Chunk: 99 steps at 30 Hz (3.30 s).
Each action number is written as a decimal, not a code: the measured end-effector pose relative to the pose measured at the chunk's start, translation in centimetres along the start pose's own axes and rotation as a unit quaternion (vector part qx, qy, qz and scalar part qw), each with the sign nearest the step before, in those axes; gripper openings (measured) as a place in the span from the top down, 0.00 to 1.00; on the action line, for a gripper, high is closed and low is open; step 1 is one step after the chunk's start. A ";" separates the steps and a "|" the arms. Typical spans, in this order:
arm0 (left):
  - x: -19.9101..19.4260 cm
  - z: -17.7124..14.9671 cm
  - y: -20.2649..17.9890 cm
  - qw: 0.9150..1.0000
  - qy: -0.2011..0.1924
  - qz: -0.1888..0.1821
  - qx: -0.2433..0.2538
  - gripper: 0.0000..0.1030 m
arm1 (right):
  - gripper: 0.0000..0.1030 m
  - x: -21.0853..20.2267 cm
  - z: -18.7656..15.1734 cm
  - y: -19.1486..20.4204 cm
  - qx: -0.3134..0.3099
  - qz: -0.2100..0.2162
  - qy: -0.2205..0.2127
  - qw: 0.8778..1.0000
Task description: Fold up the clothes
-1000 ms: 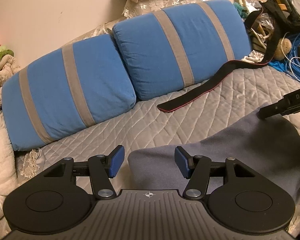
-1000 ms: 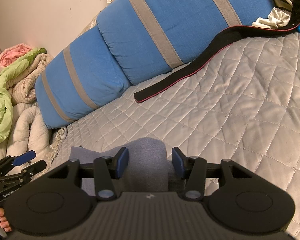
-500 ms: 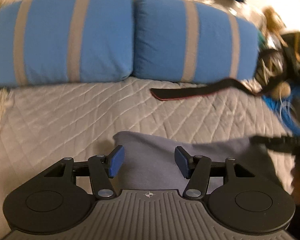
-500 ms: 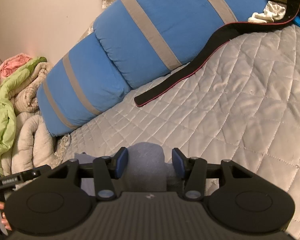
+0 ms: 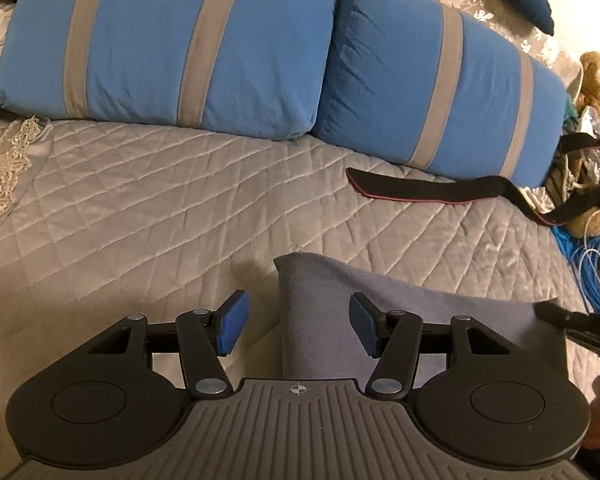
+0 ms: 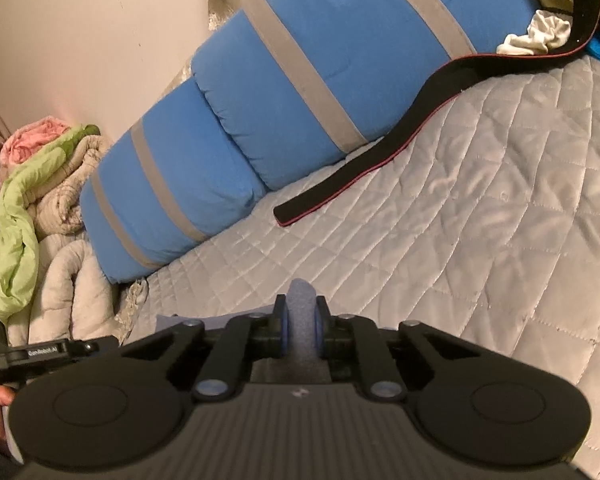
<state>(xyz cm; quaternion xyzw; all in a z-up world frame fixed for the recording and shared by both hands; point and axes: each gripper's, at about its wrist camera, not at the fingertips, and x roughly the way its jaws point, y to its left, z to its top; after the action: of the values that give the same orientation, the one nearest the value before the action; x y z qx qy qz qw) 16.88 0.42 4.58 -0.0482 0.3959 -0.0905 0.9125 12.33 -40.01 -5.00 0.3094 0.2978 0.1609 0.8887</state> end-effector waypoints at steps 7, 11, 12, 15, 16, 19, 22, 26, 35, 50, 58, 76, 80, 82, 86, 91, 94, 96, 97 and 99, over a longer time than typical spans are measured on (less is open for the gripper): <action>0.4 -0.3 -0.2 1.000 0.009 0.001 0.006 0.48 | 0.73 0.1 0.2 -0.2 0.000 -0.023 0.001 1.000; 0.8 -0.5 -0.6 1.000 0.018 -0.001 0.016 0.48 | 0.34 -1.5 0.3 -0.1 -0.004 -0.036 -0.049 0.998; 0.9 -0.5 -0.7 1.000 0.019 -0.001 0.018 0.48 | 0.34 -2.1 0.2 0.4 -0.020 -0.046 -0.057 0.997; 0.9 -0.5 -0.9 1.000 0.012 -0.003 0.023 0.48 | 0.36 -3.5 -0.1 2.2 -0.079 -0.076 -0.070 0.992; 0.8 -0.5 -1.0 1.000 0.008 -0.005 0.026 0.48 | 0.40 -3.6 -0.5 3.3 -0.114 -0.088 -0.061 0.988; 1.0 -0.4 -1.9 0.999 0.005 -0.010 0.044 0.48 | 0.59 -3.5 -2.0 6.5 -0.222 -0.125 -0.025 0.967; 1.3 -0.8 -3.4 0.997 0.009 -0.002 0.078 0.49 | 0.76 -2.1 -3.6 8.0 -0.292 -0.149 0.016 0.944; 2.4 -1.7 -5.0 0.991 0.016 -0.011 0.131 0.49 | 0.81 0.6 -4.7 8.0 -0.327 -0.194 0.064 0.923; 6.1 -3.6 -5.3 0.984 0.044 0.016 0.170 0.51 | 0.77 2.7 -3.9 6.4 -0.292 -0.202 0.115 0.928; -0.4 -5.0 -4.3 0.965 0.082 -0.090 0.231 0.62 | 0.74 -2.7 -6.3 8.4 -0.314 -0.197 0.203 0.906; 0.8 -7.3 -4.4 0.948 0.120 -0.057 0.290 0.65 | 0.73 -2.2 -7.0 8.3 -0.326 -0.208 0.208 0.898; 3.5 0.8 -1.8 0.992 -0.003 -0.036 0.122 0.66 | 0.73 2.3 -0.9 8.0 -0.255 -0.184 0.081 0.946; 6.0 1.8 -1.5 0.993 0.011 -0.016 0.114 0.66 | 0.74 3.9 -0.8 6.9 -0.242 -0.191 0.096 0.946; 7.3 2.0 -1.2 0.993 0.024 -0.004 0.111 0.66 | 0.73 4.2 -0.8 6.4 -0.233 -0.190 0.101 0.948; 9.4 2.2 0.0 0.995 0.060 -0.017 0.076 0.66 | 0.68 4.4 -0.7 5.2 -0.211 -0.181 0.108 0.955; 10.7 2.3 0.7 0.995 0.081 -0.020 0.046 0.66 | 0.68 4.6 -0.9 4.3 -0.195 -0.172 0.110 0.959; 10.6 2.5 0.3 0.995 0.080 -0.012 0.055 0.64 | 0.68 4.5 -1.0 4.2 -0.196 -0.171 0.108 0.960; 10.3 2.6 0.4 0.995 0.080 -0.013 0.049 0.64 | 0.68 4.5 -1.1 4.3 -0.200 -0.170 0.105 0.959; 10.2 2.7 0.6 0.996 0.081 -0.015 0.045 0.64 | 0.68 4.5 -1.2 4.3 -0.201 -0.170 0.103 0.959; 9.9 2.9 0.9 0.996 0.083 -0.020 0.035 0.61 | 0.68 4.4 -1.3 4.3 -0.204 -0.168 0.100 0.959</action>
<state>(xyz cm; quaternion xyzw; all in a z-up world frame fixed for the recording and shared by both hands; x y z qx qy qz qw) 25.74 -0.66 -0.62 -0.0160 0.4657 -0.1263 0.8757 14.43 -34.14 -4.96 0.0492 0.3939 0.0964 0.9128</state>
